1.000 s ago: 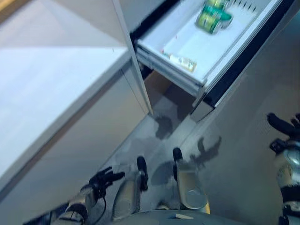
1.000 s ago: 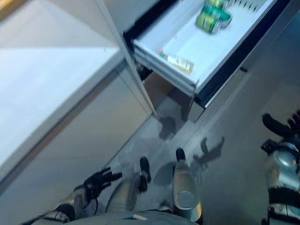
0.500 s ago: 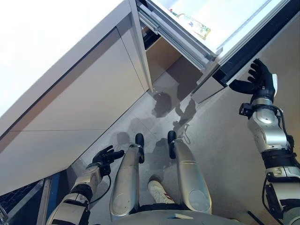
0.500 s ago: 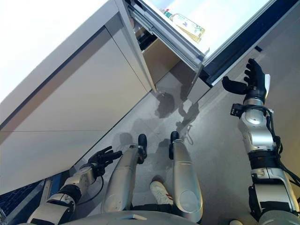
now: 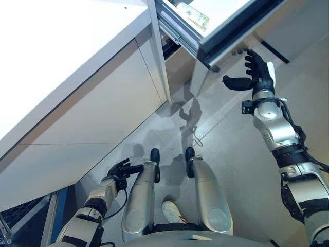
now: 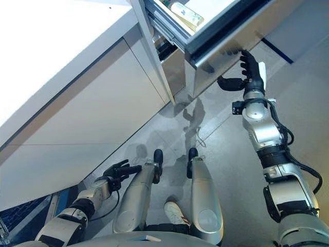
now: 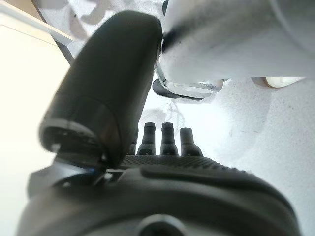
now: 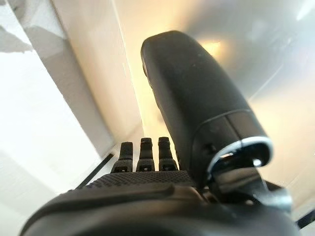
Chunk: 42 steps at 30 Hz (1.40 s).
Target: Put drinks into fridge and close the fridge
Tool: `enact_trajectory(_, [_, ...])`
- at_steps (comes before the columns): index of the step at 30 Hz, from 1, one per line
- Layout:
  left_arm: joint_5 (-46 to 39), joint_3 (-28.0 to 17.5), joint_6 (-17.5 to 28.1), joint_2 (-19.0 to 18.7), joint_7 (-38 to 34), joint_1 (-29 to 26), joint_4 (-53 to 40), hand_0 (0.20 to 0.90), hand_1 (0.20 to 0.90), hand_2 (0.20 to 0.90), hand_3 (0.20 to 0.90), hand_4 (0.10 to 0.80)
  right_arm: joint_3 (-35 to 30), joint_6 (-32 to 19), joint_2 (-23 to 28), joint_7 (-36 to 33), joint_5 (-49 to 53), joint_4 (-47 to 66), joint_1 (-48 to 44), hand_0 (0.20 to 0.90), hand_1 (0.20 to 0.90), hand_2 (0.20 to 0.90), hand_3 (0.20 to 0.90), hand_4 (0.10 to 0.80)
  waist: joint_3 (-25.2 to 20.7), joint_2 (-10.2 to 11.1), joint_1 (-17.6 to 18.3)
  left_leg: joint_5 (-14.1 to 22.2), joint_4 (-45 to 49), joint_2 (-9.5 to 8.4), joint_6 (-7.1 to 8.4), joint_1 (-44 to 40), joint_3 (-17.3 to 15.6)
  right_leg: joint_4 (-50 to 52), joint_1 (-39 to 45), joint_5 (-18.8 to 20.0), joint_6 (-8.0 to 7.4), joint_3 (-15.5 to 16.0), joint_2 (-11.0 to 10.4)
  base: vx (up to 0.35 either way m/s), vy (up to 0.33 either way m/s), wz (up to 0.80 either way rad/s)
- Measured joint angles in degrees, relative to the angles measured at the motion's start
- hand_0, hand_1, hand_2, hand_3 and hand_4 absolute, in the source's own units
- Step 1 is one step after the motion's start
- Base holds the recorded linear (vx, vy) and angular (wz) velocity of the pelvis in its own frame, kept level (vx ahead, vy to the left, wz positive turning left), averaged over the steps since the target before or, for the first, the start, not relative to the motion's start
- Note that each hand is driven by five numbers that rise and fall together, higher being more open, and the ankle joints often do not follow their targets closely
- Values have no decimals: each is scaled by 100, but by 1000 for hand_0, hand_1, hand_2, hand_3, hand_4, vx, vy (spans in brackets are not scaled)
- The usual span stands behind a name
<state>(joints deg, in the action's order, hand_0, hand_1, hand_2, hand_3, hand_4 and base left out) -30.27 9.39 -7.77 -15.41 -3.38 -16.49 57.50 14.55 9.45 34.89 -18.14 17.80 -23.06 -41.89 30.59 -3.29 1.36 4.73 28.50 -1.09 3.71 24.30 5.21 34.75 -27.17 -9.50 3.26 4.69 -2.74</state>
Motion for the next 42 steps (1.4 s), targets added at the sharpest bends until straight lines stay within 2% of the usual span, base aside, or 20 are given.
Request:
enact_trajectory(8, [0,221,-102,25,3,-50,-6,900,900,900,900,800,711,7,-356,361,4,-248,-868,900,900,900,900,800,12,-48,-325,-162,-397,-7,105,-399,238,-238,434,-43,69,244,-36,25,20,16])
enact_trajectory(11, [70,274,-100,34,0,-77,-6,900,900,900,900,800,1053,-227,-557,593,20,-248,-1167,900,900,900,900,800,9,-53,-479,-195,-487,-1,121,-496,269,-299,555,-50,80,331,-49,16,0,14])
enact_trajectory(13, [121,382,-105,7,-20,-105,14,900,900,900,900,800,1039,-246,-715,272,83,-390,-1168,900,900,900,900,800,8,-52,-478,-206,-501,7,125,-571,323,-374,699,-51,82,413,-55,12,16,19])
enact_trajectory(18, [339,441,-103,-11,-24,-256,-16,900,900,900,900,800,1075,-294,-642,61,89,-522,-1175,900,900,900,900,800,7,-53,-581,-293,-719,3,45,-701,318,-478,798,-61,108,433,-74,15,40,5])
enact_trajectory(22, [345,435,-115,-25,-21,-165,-25,900,900,900,900,800,1043,-321,-619,-135,142,-613,-1007,900,900,900,900,800,-1,-49,-592,-353,-1030,41,-14,-1118,319,-751,1210,-54,99,501,-72,22,42,9])
enact_trajectory(24, [342,428,-111,-27,-20,-86,-57,900,900,900,900,800,925,-426,-590,-123,213,-575,-900,900,900,900,900,800,-5,-48,-587,-377,-1169,76,9,-1251,262,-880,1331,-35,79,499,-57,35,43,-1])
enact_trajectory(25, [331,404,-114,-25,-20,-5,-115,900,900,900,900,800,650,-558,-587,-94,345,-395,-614,900,900,900,900,800,-23,-27,-608,-439,-1326,96,48,-1388,233,-1006,1445,21,47,496,-41,62,55,-2])
enact_trajectory(28, [308,277,-93,11,-23,358,-378,900,900,900,900,800,69,-779,-610,41,624,-12,345,900,900,900,900,800,-77,-1,-597,-525,-1779,116,29,-1903,163,-1406,1922,98,-53,444,-6,82,74,-6])
enact_trajectory(30, [294,109,-87,79,-26,719,-488,900,900,900,900,800,-309,-886,-715,172,598,110,1190,900,900,900,900,800,-433,57,-586,-539,-2056,127,-10,-2060,88,-1688,2054,131,-107,391,13,58,64,-12])
enact_trajectory(31, [286,-1,-66,139,-50,990,-514,900,900,900,900,800,-527,-933,-784,239,551,102,1973,900,900,900,900,800,-845,102,-552,-558,-2275,127,-53,-2142,24,-1925,2139,169,-164,353,22,27,43,-15])
enact_trajectory(33, [282,-105,-74,158,-86,1304,-499,900,900,900,900,800,-712,-935,-922,280,484,-85,2717,900,900,900,900,800,-1088,171,-437,-571,-2524,150,-78,-2464,-81,-2236,2474,215,-227,303,37,2,31,-16])
enact_trajectory(36, [289,-332,-79,73,-61,1828,-415,900,900,900,900,800,-795,-870,-1213,351,440,-927,3862,900,900,900,900,800,-1730,398,-158,-546,-2941,199,-116,-2877,-250,-2835,2912,321,-295,201,111,-19,2,-20])
enact_trajectory(39, [291,-453,53,-3,93,1792,-35,900,900,900,900,800,-823,-806,-1488,391,367,-2232,4203,900,900,900,900,800,-1983,556,-29,-548,-3150,225,-117,-3168,-364,-3305,3286,477,-310,122,169,-42,-8,-18])
enact_trajectory(42, [323,-463,282,-3,318,1708,302,900,900,900,900,800,-920,-771,-1737,599,117,-3621,4389,900,900,900,900,800,-2252,551,43,-561,-3328,269,-141,-3264,-389,-3492,3366,554,-326,76,210,-41,5,-8])
